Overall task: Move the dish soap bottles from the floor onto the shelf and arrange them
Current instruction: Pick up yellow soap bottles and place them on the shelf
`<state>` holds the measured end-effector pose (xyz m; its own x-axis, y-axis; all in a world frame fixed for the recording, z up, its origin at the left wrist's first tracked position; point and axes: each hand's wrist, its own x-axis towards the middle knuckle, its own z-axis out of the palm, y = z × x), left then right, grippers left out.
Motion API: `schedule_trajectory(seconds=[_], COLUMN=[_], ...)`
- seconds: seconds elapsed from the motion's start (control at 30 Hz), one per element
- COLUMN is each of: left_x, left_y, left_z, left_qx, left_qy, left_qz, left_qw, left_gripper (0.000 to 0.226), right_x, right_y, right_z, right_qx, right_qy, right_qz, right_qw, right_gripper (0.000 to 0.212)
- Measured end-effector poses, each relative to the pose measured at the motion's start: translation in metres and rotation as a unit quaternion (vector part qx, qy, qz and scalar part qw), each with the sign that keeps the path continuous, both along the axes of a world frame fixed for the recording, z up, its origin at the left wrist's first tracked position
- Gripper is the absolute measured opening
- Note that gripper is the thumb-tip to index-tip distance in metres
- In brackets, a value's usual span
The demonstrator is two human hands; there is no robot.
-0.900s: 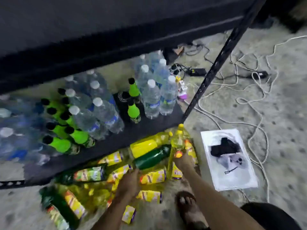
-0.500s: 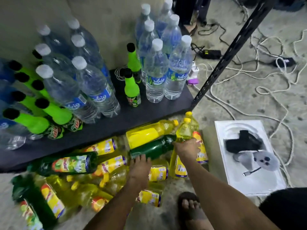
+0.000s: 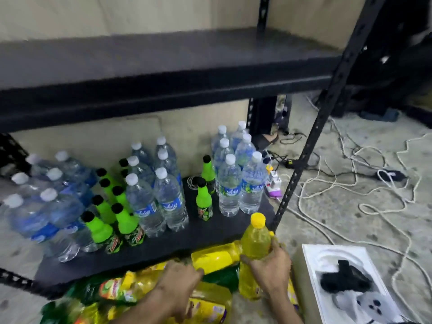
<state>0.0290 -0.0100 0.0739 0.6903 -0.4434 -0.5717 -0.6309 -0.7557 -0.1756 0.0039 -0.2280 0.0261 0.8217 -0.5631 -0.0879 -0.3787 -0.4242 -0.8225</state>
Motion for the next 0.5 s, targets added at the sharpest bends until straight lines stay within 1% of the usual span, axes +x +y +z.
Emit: schedule_trajectory(seconds=[0.03,0.1,0.13,0.2,0.23,0.27,0.3,0.33,0.37,0.4,0.47,0.5], left_x=[0.0,-0.003,-0.008,-0.018,-0.025,-0.031,-0.037,-0.04,-0.038,-0.032,-0.015,-0.002], left_y=[0.002,0.008,0.011,0.025,0.031,0.034,0.037,0.037,0.036,0.033,0.022,0.015], left_z=[0.036,0.114,0.151,0.22,0.26,0.299,0.33,0.358,0.381,0.404,0.447,0.466], left_qx=[-0.007,-0.041,-0.045,-0.036,-0.058,-0.086,-0.119,-0.135,-0.135,-0.133,-0.115,-0.104], left_qy=[-0.035,-0.142,-0.156,-0.15,-0.192,-0.258,-0.302,-0.323,-0.335,-0.361,-0.418,-0.452], left_qz=[-0.021,-0.076,-0.088,-0.104,-0.121,-0.147,-0.151,-0.154,-0.159,-0.18,-0.221,-0.242], left_qw=[0.999,0.986,0.983,0.983,0.972,0.951,0.934,0.924,0.919,0.905,0.874,0.853], left_gripper=[0.058,0.042,0.039,0.045,0.049,0.054,0.057,0.057,0.055,0.055,0.06,0.062], right_x=[-0.001,0.0,-0.001,-0.005,-0.007,-0.009,-0.01,-0.01,-0.008,-0.005,0.007,0.015], right_y=[-0.001,-0.009,-0.014,-0.025,-0.03,-0.033,-0.036,-0.039,-0.041,-0.042,-0.045,-0.045], right_z=[0.029,0.094,0.128,0.202,0.24,0.277,0.313,0.346,0.375,0.403,0.449,0.467], right_qx=[0.02,0.046,0.046,0.035,0.025,0.012,-0.004,-0.022,-0.04,-0.056,-0.072,-0.081], right_qy=[-0.021,-0.064,-0.089,-0.149,-0.18,-0.209,-0.237,-0.261,-0.283,-0.303,-0.333,-0.344], right_qz=[0.001,0.012,0.031,0.076,0.096,0.112,0.124,0.132,0.137,0.138,0.129,0.121], right_qw=[1.0,0.997,0.994,0.985,0.979,0.971,0.963,0.956,0.948,0.941,0.931,0.928], right_gripper=[0.066,0.065,0.064,0.063,0.062,0.061,0.061,0.059,0.055,0.052,0.05,0.051])
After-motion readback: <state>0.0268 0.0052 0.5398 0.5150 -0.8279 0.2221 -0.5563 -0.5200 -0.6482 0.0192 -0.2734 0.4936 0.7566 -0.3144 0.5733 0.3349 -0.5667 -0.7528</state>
